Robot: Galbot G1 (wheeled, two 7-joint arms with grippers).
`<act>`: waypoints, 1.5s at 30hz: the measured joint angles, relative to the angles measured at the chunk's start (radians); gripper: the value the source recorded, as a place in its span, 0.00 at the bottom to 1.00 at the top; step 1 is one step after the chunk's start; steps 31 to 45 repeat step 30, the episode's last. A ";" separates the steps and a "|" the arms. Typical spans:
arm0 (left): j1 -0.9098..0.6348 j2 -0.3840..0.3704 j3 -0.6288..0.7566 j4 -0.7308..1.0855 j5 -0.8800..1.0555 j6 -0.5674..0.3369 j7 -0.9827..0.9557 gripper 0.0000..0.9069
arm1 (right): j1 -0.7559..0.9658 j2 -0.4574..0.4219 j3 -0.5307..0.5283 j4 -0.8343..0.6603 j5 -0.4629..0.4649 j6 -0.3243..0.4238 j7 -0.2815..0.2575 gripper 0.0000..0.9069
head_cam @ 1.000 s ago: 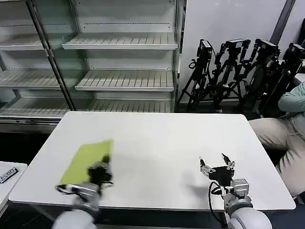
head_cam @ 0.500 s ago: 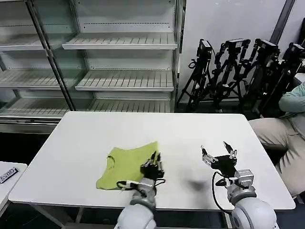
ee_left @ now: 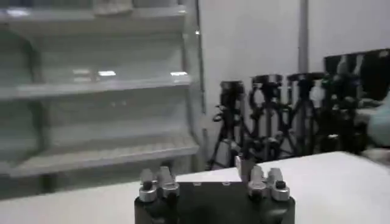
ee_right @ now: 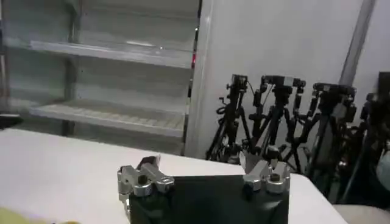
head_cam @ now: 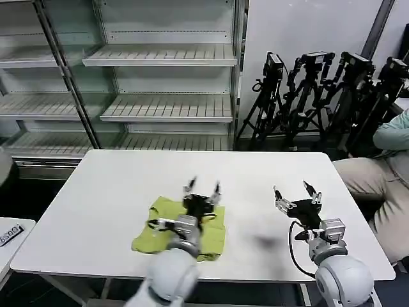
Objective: Fold and organize the clothes.
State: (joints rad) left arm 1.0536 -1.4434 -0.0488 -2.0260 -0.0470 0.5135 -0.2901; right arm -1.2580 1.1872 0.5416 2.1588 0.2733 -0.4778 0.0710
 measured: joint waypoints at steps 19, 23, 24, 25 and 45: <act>0.089 0.324 -0.541 0.170 -0.052 -0.297 0.374 1.00 | 0.025 0.054 -0.053 -0.062 -0.080 0.015 -0.015 1.00; 0.094 0.342 -0.573 0.180 -0.058 -0.323 0.401 1.00 | 0.032 0.064 -0.063 -0.074 -0.107 0.033 -0.021 1.00; 0.094 0.344 -0.578 0.184 -0.058 -0.330 0.404 1.00 | 0.035 0.066 -0.066 -0.079 -0.115 0.038 -0.021 1.00; 0.094 0.346 -0.583 0.189 -0.059 -0.337 0.408 1.00 | 0.037 0.069 -0.069 -0.083 -0.124 0.044 -0.023 1.00; 0.094 0.349 -0.599 0.211 -0.061 -0.377 0.426 1.00 | 0.050 0.080 -0.086 -0.108 -0.174 0.078 -0.023 1.00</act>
